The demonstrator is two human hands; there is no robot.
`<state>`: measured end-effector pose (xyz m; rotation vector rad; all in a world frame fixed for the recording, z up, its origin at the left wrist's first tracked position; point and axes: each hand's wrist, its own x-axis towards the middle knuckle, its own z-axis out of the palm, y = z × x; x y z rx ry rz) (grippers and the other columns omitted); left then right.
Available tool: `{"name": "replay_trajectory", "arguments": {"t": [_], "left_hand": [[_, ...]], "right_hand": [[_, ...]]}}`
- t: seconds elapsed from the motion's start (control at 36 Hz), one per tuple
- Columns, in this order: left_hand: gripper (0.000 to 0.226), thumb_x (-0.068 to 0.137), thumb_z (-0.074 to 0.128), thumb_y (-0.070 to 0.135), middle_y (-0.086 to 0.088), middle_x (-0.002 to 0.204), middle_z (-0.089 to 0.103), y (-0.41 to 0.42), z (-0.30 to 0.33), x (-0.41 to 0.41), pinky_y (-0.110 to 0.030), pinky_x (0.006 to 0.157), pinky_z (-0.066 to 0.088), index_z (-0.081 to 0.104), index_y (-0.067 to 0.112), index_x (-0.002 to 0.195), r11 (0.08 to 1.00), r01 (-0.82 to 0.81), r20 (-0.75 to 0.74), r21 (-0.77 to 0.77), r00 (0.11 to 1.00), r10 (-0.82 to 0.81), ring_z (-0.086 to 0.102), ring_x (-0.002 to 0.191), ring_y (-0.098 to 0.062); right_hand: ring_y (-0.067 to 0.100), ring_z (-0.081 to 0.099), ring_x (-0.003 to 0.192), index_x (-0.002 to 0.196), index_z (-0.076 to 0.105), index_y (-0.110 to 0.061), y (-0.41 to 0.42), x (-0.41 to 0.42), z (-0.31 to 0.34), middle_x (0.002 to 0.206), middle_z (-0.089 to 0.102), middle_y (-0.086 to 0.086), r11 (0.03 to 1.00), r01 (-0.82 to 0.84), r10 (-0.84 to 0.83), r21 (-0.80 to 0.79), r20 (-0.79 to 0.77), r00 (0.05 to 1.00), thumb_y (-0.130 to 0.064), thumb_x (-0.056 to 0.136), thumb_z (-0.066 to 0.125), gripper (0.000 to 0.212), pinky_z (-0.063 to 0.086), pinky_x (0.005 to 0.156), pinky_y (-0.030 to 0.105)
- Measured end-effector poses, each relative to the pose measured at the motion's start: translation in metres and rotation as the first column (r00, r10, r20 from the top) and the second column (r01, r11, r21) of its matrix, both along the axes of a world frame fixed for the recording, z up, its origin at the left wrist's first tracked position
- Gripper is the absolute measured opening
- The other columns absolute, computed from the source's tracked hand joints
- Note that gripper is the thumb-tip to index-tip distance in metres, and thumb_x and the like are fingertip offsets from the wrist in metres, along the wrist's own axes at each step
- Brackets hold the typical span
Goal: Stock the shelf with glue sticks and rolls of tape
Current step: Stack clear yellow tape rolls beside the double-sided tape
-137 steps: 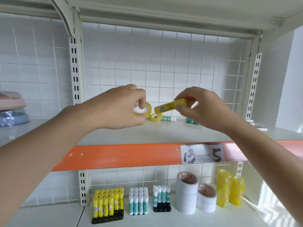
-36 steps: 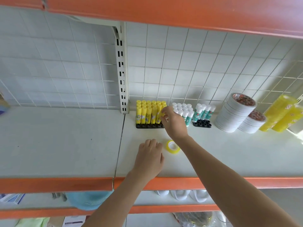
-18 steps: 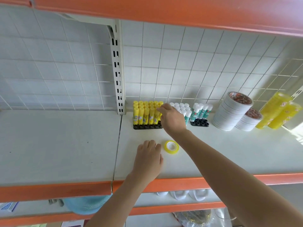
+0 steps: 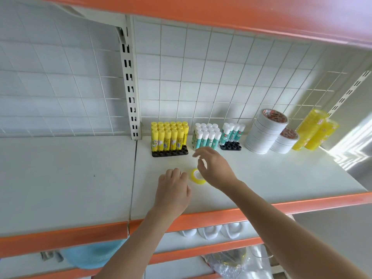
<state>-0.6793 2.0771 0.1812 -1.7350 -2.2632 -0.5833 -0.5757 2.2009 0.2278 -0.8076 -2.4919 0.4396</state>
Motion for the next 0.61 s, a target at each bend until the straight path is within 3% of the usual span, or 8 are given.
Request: {"name": "replay_trajectory", "arguments": {"t": [0.11, 0.19, 0.33, 0.47, 0.56, 0.61], "left_hand": [[0.021, 0.062, 0.075, 0.010, -0.006, 0.068, 0.051, 0.001, 0.001, -0.002, -0.038, 0.052, 0.044, 0.054, 0.012, 0.067, 1.000, -0.004, -0.028, 0.012, 1.000, 0.004, 0.052, 0.064, -0.030], [0.008, 0.067, 0.062, 0.013, -0.007, 0.068, 0.050, 0.001, -0.002, -0.002, -0.037, 0.051, 0.042, 0.054, 0.012, 0.067, 1.000, 0.003, -0.051, 0.029, 0.999, -0.001, 0.052, 0.063, -0.031], [0.006, 0.068, 0.054, 0.017, -0.006, 0.069, 0.052, 0.001, -0.004, -0.002, -0.039, 0.053, 0.045, 0.057, 0.012, 0.069, 1.000, 0.002, -0.034, 0.007, 0.999, -0.002, 0.053, 0.066, -0.031], [0.007, 0.068, 0.063, 0.016, -0.005, 0.071, 0.053, 0.001, -0.003, -0.004, -0.038, 0.054, 0.046, 0.058, 0.012, 0.071, 0.999, -0.001, -0.060, -0.032, 0.998, -0.001, 0.055, 0.067, -0.031], [0.006, 0.069, 0.059, 0.018, -0.006, 0.070, 0.053, 0.004, 0.002, -0.004, -0.038, 0.051, 0.046, 0.058, 0.012, 0.070, 0.999, -0.011, -0.083, -0.054, 0.997, 0.007, 0.055, 0.067, -0.032], [0.011, 0.068, 0.070, 0.013, -0.007, 0.070, 0.053, 0.006, 0.006, -0.002, -0.036, 0.050, 0.046, 0.059, 0.012, 0.069, 0.996, -0.022, -0.074, -0.081, 0.997, 0.016, 0.055, 0.066, -0.033]], "right_hand": [[0.028, 0.057, 0.106, 0.103, 0.066, -0.014, -0.009, 0.028, -0.021, 0.117, 0.061, 0.003, 0.999, 0.034, -0.034, -0.001, 0.042, 0.999, -0.018, 0.089, 0.062, 0.015, 0.049, 0.083, 0.039], [0.036, 0.059, 0.106, 0.101, 0.069, -0.013, -0.016, 0.040, -0.034, 0.120, 0.062, 0.008, 0.996, 0.068, -0.063, -0.062, 0.084, 0.994, -0.031, 0.080, 0.065, 0.028, 0.050, 0.088, 0.046], [0.035, 0.050, 0.120, 0.109, 0.069, -0.012, -0.015, 0.039, -0.036, 0.132, 0.056, 0.009, 0.984, 0.113, -0.096, -0.135, 0.130, 0.987, -0.029, 0.079, 0.073, 0.035, 0.041, 0.100, 0.042], [0.026, 0.043, 0.123, 0.115, 0.066, -0.023, -0.011, 0.037, -0.030, 0.130, 0.057, -0.004, 0.996, 0.042, -0.023, -0.076, 0.231, 0.973, -0.037, 0.087, 0.066, 0.031, 0.038, 0.098, 0.036], [0.023, 0.045, 0.119, 0.112, 0.065, -0.025, -0.007, 0.042, -0.025, 0.128, 0.056, -0.004, 1.000, -0.002, 0.007, -0.019, 0.260, 0.965, -0.038, 0.089, 0.063, 0.026, 0.038, 0.092, 0.035], [0.023, 0.048, 0.116, 0.111, 0.065, -0.023, -0.004, 0.049, -0.024, 0.126, 0.055, -0.001, 1.000, 0.002, -0.005, 0.012, 0.255, 0.967, -0.037, 0.089, 0.062, 0.026, 0.040, 0.089, 0.035]]}}
